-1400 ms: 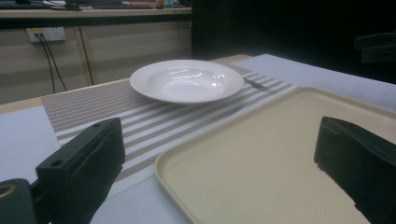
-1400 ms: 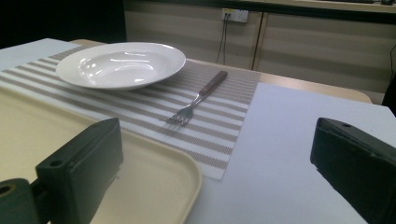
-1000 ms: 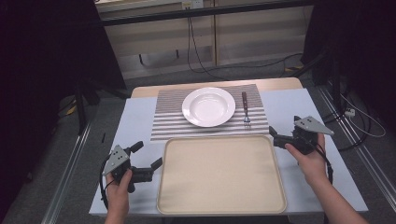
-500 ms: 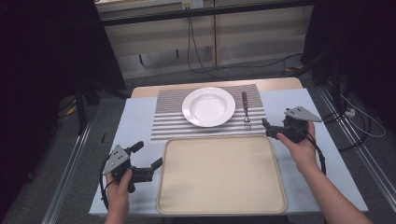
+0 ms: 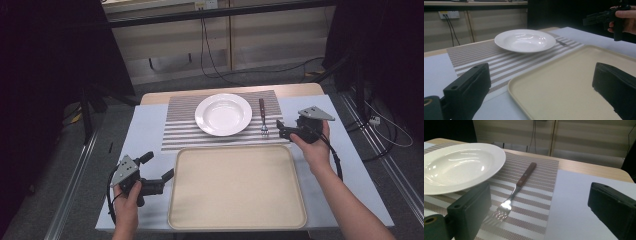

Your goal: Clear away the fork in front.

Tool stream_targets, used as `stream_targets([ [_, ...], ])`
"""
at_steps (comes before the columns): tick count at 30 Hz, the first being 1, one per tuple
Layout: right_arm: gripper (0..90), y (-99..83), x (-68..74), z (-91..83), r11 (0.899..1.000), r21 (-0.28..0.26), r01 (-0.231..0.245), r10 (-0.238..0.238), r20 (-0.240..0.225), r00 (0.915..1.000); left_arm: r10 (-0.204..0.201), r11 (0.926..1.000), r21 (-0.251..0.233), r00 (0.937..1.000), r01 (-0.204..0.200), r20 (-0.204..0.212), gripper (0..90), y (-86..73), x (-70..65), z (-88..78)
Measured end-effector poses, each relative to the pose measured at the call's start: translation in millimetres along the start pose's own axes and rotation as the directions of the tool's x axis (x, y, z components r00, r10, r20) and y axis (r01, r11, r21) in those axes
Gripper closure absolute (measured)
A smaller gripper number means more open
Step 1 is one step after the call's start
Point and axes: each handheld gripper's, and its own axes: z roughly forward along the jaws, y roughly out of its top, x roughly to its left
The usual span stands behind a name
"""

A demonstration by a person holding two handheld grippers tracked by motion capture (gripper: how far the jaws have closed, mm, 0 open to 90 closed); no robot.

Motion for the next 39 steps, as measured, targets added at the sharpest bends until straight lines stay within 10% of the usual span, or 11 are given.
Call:
stream_targets([
  [39, 24.7, 30.7, 1.9, 67.0, 0.981, 0.188, -0.053, 0.062, -0.042, 0.9972, 0.003, 0.9999, 0.011, 1.0000, -0.003, 0.001, 2.0, -0.2, -0.2, -0.1],
])
